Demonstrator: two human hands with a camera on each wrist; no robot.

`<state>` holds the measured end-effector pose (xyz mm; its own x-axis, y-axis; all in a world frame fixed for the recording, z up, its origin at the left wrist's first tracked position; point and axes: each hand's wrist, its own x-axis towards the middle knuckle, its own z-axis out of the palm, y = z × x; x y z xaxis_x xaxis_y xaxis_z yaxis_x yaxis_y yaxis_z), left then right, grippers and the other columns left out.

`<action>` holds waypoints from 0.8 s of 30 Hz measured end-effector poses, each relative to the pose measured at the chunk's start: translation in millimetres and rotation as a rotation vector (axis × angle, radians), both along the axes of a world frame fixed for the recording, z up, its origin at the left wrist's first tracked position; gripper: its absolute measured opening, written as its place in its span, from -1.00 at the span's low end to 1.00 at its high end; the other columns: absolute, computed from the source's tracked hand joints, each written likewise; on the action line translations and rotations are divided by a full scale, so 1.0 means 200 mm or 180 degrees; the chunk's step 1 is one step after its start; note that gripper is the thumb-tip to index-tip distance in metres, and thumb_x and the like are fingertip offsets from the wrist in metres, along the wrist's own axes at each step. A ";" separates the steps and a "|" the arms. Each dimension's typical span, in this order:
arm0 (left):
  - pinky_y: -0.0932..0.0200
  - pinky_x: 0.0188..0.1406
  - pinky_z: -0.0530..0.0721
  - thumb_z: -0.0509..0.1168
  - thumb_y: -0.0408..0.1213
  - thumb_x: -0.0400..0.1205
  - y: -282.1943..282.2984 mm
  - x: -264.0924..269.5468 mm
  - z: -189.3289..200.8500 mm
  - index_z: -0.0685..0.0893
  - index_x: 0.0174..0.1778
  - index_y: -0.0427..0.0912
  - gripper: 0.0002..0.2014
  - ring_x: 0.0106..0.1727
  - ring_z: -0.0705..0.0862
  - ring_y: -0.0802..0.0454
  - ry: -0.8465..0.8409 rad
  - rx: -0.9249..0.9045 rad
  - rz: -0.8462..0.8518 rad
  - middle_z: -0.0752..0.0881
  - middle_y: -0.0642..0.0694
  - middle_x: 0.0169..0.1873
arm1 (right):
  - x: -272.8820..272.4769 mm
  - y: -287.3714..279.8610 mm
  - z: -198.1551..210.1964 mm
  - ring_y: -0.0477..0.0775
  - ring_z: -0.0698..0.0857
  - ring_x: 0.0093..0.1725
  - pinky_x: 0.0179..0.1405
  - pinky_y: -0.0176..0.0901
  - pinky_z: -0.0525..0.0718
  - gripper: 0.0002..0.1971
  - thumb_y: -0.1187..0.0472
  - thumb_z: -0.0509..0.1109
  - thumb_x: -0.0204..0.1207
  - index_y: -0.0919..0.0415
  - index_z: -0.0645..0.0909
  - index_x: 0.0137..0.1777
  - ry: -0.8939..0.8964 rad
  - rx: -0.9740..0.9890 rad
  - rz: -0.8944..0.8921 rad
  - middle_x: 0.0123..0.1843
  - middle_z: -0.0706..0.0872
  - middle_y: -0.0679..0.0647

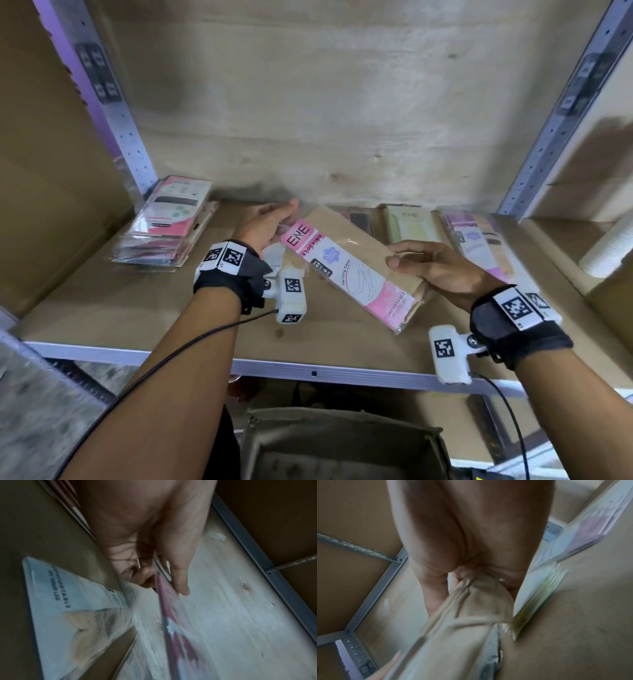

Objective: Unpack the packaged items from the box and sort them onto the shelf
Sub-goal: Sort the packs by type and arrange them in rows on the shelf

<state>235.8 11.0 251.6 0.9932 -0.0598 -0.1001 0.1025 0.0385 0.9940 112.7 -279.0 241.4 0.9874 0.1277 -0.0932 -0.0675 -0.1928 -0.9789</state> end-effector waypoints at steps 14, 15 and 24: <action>0.37 -0.84 0.23 0.18 0.28 0.67 0.13 -0.08 -0.02 0.71 -0.53 -0.06 -0.40 -0.76 0.27 0.20 0.0593 -0.0594 -0.0777 0.51 0.05 -0.66 | -0.05 0.08 0.01 0.15 0.80 0.01 -0.09 -0.19 0.75 -0.68 0.17 0.57 0.41 0.11 0.78 0.18 -0.0070 0.0421 0.0014 0.11 0.85 0.23; 0.37 -0.84 0.26 0.16 0.32 0.65 0.13 -0.08 -0.02 0.80 -0.41 -0.06 -0.40 -0.73 0.31 0.20 0.0707 -0.0853 -0.0704 0.55 0.03 -0.60 | -0.05 0.09 0.02 0.11 0.81 -0.04 -0.14 -0.18 0.74 -0.71 0.18 0.57 0.41 0.10 0.79 0.14 -0.0076 0.0515 -0.0014 0.08 0.85 0.21; 0.17 -0.25 0.80 0.36 0.40 0.46 0.01 -0.20 0.01 0.75 0.14 -0.20 -0.30 -0.19 0.82 -0.03 0.0733 -0.0458 -0.1115 0.86 -0.15 -0.08 | 0.03 0.22 0.03 0.10 0.83 -0.18 -0.32 -0.19 0.75 -0.82 0.27 0.58 0.43 0.12 0.74 0.02 -0.0133 0.1230 -0.0652 -0.02 0.86 0.15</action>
<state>195.6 13.3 253.9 0.8633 -0.4184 -0.2824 0.3522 0.0985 0.9307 118.1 -234.7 246.4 0.9979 -0.0536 -0.0366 -0.0251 0.2012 -0.9792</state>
